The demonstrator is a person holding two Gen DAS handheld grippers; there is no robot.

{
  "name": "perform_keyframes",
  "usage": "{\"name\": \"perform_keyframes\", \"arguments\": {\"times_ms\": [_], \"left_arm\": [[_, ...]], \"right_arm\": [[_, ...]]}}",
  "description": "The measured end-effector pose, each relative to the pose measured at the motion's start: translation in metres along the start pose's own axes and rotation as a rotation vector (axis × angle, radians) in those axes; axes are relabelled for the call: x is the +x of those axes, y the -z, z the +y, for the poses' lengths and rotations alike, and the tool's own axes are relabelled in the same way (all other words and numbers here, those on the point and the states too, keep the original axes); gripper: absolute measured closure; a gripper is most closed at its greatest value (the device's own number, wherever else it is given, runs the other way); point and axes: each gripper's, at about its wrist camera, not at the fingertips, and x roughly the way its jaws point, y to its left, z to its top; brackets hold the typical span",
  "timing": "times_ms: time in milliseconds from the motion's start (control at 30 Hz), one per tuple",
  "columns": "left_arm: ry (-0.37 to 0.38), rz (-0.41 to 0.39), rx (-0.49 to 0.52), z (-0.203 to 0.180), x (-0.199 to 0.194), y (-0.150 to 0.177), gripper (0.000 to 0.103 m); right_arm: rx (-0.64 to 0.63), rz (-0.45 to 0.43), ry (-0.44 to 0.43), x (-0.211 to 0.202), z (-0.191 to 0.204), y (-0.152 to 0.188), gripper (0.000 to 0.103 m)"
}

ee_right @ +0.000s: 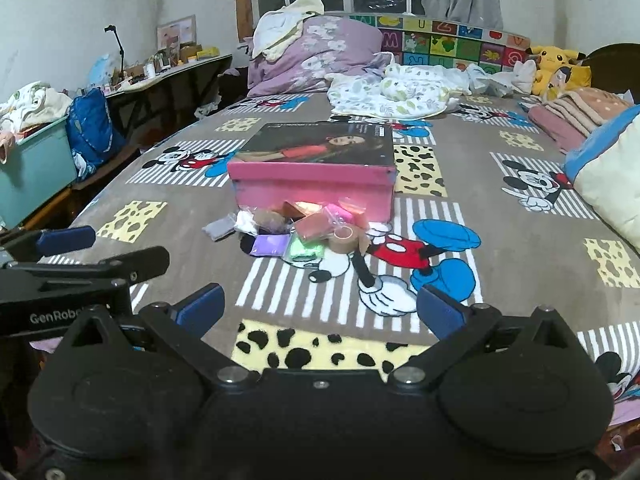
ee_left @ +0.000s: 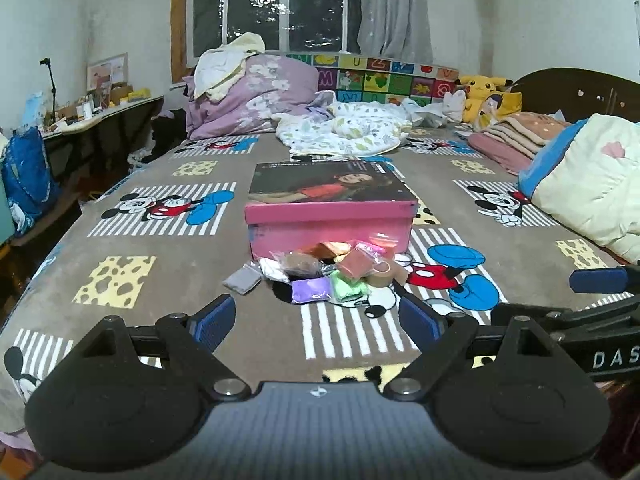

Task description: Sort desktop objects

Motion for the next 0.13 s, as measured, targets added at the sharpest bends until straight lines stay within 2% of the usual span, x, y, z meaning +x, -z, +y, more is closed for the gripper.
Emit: {"name": "perform_keyframes", "arguments": {"times_ms": [133], "left_arm": [[0.005, 0.004, 0.005, -0.0008, 0.0009, 0.0015, 0.014]], "right_arm": [[0.003, 0.002, 0.003, 0.001, -0.0006, 0.0002, 0.001]]}}
